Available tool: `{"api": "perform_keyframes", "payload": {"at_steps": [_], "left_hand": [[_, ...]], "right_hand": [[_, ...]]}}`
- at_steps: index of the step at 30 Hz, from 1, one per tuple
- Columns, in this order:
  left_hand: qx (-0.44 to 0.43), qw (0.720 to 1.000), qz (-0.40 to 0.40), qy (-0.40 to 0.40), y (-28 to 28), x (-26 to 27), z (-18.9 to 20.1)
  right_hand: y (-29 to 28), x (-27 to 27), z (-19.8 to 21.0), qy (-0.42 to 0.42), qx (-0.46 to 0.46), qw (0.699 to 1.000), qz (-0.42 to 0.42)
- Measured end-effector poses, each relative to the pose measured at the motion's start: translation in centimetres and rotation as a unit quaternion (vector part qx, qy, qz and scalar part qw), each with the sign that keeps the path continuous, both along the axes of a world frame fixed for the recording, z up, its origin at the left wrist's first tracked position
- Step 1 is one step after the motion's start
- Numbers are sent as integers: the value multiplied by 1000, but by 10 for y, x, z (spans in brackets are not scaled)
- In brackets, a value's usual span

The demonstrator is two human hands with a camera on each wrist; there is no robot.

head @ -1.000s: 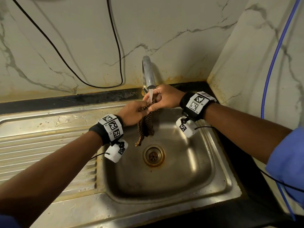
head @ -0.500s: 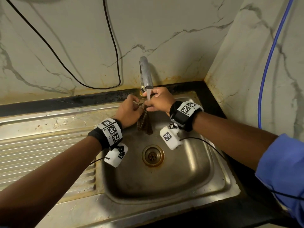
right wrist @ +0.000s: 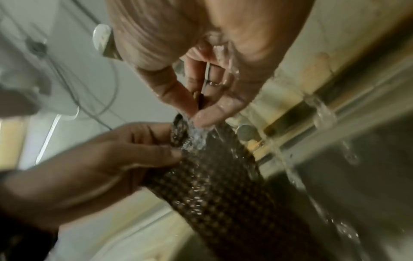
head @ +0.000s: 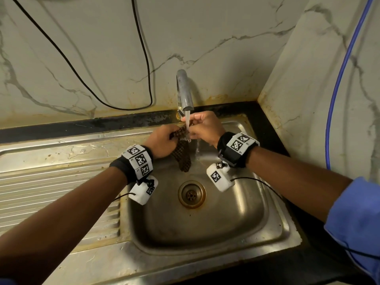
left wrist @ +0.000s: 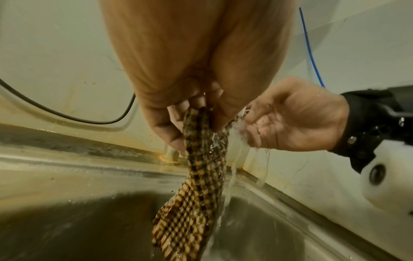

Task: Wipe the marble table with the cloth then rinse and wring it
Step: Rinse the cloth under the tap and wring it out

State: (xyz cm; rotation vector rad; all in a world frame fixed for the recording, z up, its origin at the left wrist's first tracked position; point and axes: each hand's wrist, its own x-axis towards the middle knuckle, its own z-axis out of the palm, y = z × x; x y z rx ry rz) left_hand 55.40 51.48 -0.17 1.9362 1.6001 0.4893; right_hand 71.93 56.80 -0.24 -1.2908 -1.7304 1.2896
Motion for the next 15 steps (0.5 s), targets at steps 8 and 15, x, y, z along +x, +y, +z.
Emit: {"api": "perform_keyframes", "payload": {"at_steps": [8,15], "left_hand": [[8,1000,-24,-17,5,2,0],[26,999,12,-21,12,6,-5]], "right_hand": [[17,32,0,-217,249,935,126],[27,55,10,-238,169,944,156]]}}
